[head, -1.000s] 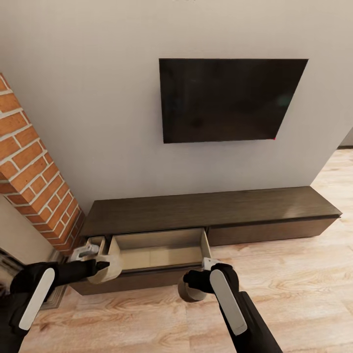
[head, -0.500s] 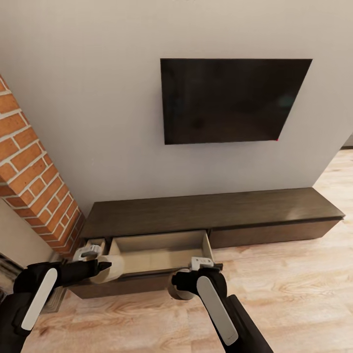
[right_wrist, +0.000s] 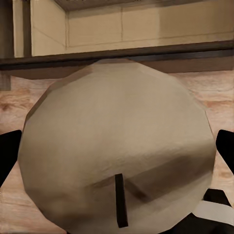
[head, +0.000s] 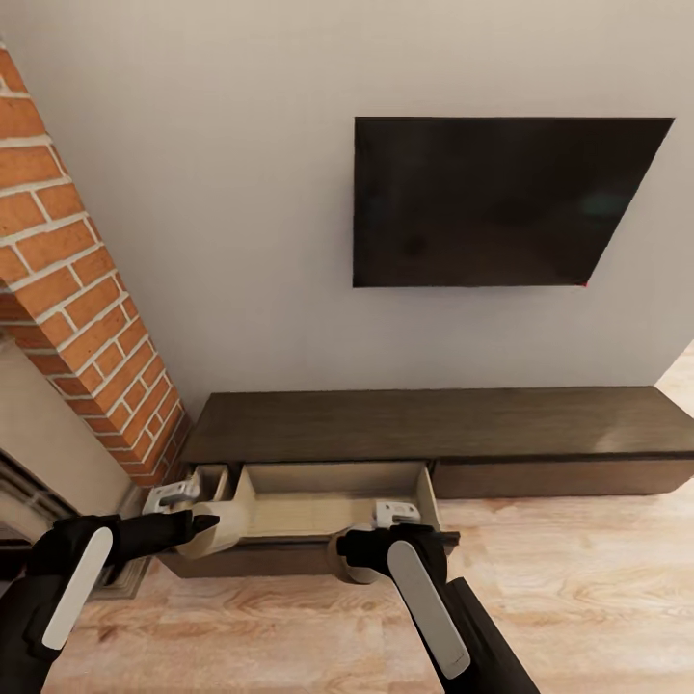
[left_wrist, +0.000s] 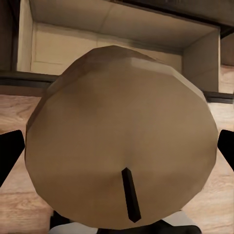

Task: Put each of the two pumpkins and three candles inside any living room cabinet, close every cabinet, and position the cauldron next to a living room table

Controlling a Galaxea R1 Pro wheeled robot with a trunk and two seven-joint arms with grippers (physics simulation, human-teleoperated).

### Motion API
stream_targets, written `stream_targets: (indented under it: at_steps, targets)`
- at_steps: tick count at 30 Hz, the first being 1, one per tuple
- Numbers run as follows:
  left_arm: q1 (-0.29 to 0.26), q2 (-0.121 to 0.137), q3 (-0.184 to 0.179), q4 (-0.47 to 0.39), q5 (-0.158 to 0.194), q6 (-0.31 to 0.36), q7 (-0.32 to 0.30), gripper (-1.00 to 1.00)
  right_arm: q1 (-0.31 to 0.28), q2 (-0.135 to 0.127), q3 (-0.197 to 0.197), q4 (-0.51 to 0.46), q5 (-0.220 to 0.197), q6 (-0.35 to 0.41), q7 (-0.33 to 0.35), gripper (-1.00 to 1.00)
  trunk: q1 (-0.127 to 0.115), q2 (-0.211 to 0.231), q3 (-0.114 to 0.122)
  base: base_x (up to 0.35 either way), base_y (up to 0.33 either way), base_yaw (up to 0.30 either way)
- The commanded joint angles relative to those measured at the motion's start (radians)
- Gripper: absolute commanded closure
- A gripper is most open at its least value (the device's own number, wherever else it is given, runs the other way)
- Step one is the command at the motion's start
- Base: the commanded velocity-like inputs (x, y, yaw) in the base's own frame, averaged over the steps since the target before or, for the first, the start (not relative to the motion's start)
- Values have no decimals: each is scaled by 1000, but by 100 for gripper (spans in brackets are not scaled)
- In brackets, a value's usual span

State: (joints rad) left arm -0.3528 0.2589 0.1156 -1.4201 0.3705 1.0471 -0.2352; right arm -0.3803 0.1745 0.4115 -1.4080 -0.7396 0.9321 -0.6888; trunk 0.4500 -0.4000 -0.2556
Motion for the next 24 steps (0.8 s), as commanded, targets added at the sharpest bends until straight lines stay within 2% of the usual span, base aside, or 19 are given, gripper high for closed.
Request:
stream_targets:
  at_steps: [1,13,24]
  targets:
    - [-1,0,0,0,2,0,2,100,0,0,0,0,2,0,-1,100,0,0,0,206,0,117]
    - [0,0,0,0,2,0,2,100,1,0,3,0,2,0,0,100,0,0,4,170,-10,-61]
    - [0,0,4,1,2,0,2,100,1,0,5,0,1,1,0,100,0,0,4,180,60,-3]
